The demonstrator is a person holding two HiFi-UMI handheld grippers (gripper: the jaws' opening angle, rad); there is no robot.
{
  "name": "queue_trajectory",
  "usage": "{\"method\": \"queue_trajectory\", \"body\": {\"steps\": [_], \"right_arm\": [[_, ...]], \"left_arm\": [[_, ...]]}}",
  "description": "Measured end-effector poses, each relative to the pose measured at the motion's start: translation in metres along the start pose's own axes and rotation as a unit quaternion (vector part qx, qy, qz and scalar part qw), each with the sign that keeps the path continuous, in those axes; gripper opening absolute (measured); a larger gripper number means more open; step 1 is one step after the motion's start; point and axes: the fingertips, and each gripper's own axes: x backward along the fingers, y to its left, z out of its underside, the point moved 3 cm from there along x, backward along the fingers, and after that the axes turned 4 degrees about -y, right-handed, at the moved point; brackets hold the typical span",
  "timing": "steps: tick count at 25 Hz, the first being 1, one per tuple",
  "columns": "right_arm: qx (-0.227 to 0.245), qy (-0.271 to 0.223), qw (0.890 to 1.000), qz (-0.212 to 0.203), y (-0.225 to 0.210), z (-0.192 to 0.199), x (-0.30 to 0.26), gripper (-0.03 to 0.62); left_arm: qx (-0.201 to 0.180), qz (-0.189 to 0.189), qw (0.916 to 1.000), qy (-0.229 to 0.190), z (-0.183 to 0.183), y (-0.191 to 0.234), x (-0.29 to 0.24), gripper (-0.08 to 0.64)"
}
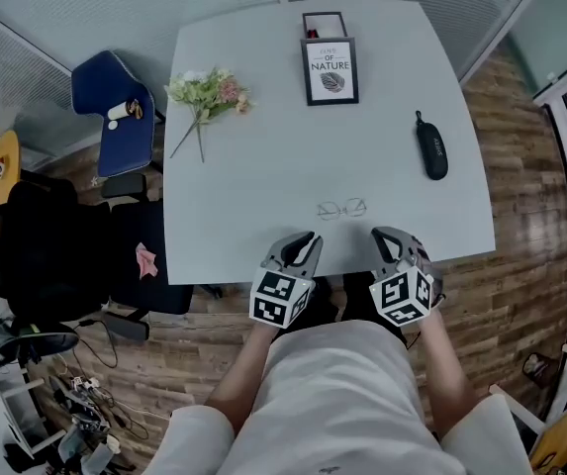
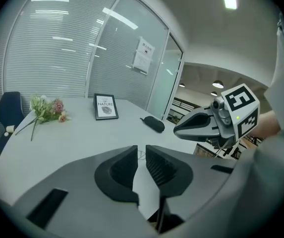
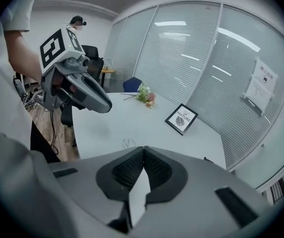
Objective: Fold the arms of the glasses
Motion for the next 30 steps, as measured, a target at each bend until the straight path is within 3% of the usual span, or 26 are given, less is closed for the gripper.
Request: {"method": "queue_trajectory", "body": {"steps": [9, 16, 22, 30], "right_arm": [[-0.062, -0.054, 0.996, 0.023, 0.006, -0.035, 0.041, 0.008], [-0.096, -0.095, 0.990, 0.032, 0.010, -0.052, 0.060, 0.007], [-0.133, -0.166, 0.977, 0.029, -0.009, -0.077, 0.080, 0.006], [-0.157, -0.192, 0.968, 0.048, -0.025, -0.091, 0.093, 0.006]], "left_arm": [[-0.018, 0.022, 0.9965, -0.079, -0.043, -0.023, 0.043, 0.041], [-0.019, 0.013, 0.9941, -0.106, -0.054, -0.023, 0.066, 0.029], [-0.016, -0.001, 0.9914, -0.130, -0.070, -0.022, 0.072, 0.029], [-0.015, -0.002, 0.9883, -0.152, -0.092, -0.022, 0.078, 0.021]]}}
